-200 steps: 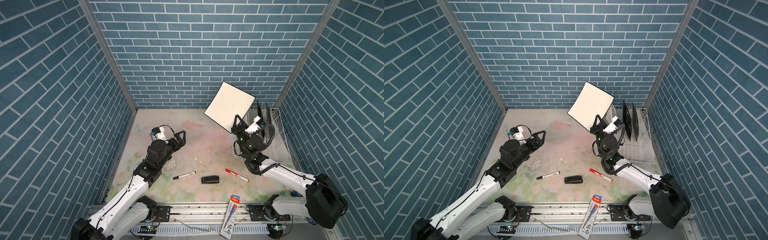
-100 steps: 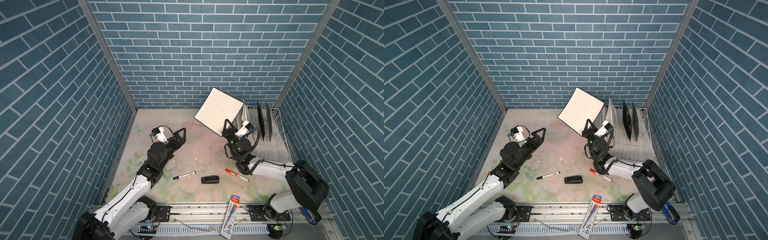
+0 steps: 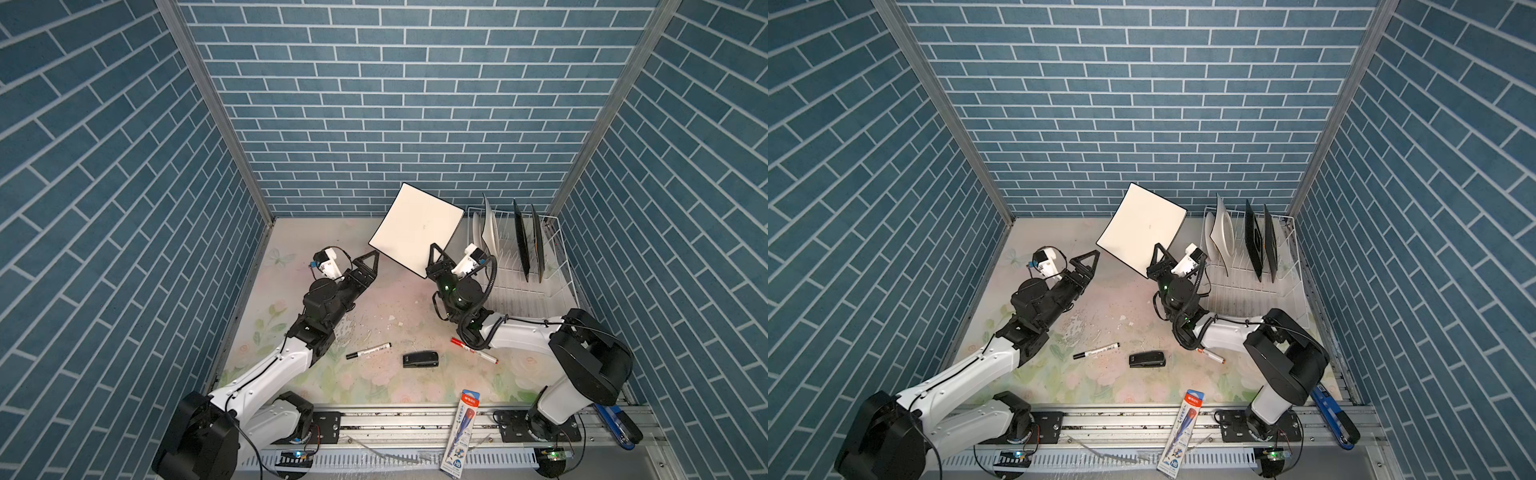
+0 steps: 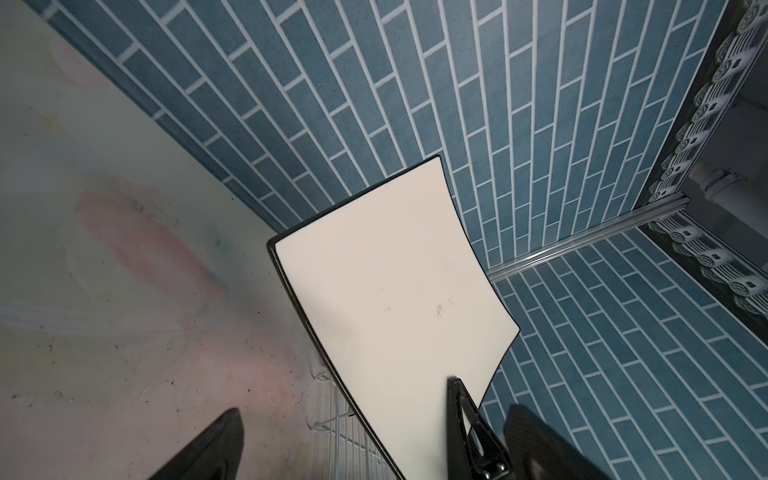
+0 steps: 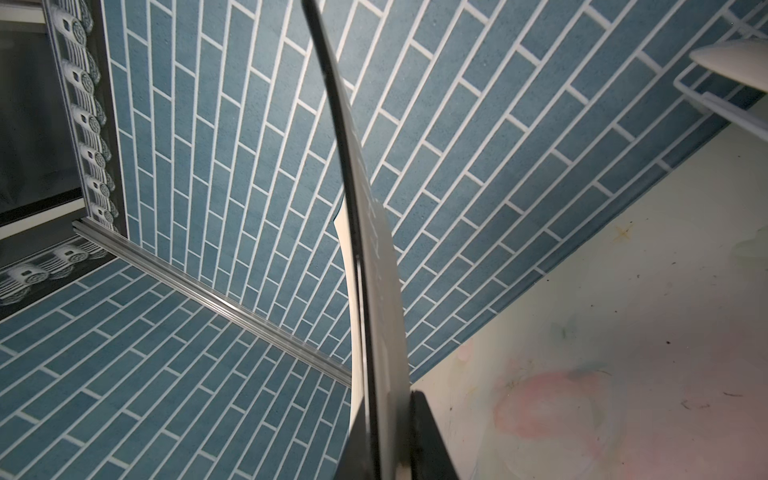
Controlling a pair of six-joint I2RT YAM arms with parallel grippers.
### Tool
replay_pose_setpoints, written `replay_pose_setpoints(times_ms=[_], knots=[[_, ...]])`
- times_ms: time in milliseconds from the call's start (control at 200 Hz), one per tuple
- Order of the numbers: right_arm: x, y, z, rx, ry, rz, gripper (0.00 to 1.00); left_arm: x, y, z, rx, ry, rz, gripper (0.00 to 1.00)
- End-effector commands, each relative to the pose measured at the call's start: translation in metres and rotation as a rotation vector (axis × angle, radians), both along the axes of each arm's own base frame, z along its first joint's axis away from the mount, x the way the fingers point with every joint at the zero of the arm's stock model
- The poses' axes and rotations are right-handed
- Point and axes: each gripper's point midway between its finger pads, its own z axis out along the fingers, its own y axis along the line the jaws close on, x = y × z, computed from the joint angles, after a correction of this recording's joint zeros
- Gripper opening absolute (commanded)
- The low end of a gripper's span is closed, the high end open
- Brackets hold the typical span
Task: Unload the plates from the dish rack
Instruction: 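Carry the white plate toward the left gripper while the left gripper approaches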
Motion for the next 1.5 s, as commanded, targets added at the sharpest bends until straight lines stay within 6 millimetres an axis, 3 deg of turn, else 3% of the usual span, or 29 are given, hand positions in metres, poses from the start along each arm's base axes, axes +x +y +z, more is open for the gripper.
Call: replay_pose_setpoints(times_ms=[0,695,1130,1496], knots=[[-0.016,-0.014,0.095,0.346,-0.195,0.03,0.0,0.002,-0.002,0.011,-0.063,-0.039,-0.005,1.0],[-0.027,0.011,0.11,0.413,-0.203,0.143,0.0,0.011,-0.023,0.01,-0.073,-0.054,-0.088,1.0],[-0.034,0.003,0.11,0.423,-0.198,0.142,0.0,0.026,-0.038,0.019,-0.207,-0.108,-0.13,0.99],[-0.038,0.01,0.111,0.456,-0.188,0.181,0.0,0.032,-0.038,0.027,-0.234,-0.129,-0.113,0.96]])
